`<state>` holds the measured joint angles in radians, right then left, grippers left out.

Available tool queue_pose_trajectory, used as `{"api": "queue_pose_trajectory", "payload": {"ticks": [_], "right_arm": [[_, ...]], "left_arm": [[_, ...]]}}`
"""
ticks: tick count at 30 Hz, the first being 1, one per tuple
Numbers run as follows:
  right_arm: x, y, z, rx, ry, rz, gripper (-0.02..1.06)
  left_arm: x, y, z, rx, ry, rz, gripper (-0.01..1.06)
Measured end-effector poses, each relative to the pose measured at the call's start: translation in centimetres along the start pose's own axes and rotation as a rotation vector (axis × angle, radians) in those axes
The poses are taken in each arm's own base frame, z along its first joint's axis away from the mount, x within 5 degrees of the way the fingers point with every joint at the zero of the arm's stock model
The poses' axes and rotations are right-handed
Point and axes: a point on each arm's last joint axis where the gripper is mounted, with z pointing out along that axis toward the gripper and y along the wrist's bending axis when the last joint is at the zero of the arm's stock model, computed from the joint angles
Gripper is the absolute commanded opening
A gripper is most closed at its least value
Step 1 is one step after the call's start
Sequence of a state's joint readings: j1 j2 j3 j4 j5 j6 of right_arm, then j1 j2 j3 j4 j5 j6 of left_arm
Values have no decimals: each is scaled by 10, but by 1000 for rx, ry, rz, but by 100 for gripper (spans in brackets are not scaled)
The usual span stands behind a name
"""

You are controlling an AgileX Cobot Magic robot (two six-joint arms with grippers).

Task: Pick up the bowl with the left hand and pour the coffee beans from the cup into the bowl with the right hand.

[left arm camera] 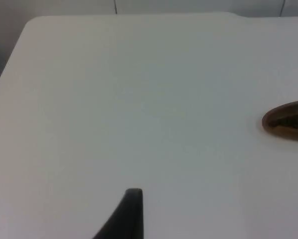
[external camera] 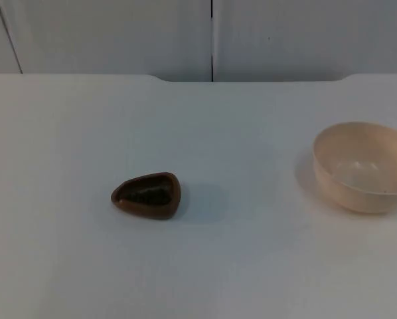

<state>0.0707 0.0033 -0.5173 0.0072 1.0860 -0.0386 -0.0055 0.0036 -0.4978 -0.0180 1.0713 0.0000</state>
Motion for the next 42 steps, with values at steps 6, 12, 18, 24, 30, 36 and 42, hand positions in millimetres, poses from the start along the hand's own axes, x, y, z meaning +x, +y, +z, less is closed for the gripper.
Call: {"api": "queue_pose_trajectory", "payload": {"ticks": [6,12,18,24,30,36,42], "right_arm": [[0,0,0,0,0,0,105],[0,0,0,0,0,0,105],[0,0,0,0,0,0,105],[0,0,0,0,0,0,105],[0,0,0,0,0,0,105],[0,0,0,0,0,0,105],[0,0,0,0,0,0,105]], "left_arm": [[-15,0,-6,0,-23,0,105],[-36,0,-11,0,-33,0,105],[-55,-1,-13,0,-32,0,105],[-60,-2,-9,21,-26,-13,105],[-65,-4,-1,41,-3,-27,105],[-73,-13,11,142,24,-52,99],[-81,-20,23,222,37,-53,99]]}}
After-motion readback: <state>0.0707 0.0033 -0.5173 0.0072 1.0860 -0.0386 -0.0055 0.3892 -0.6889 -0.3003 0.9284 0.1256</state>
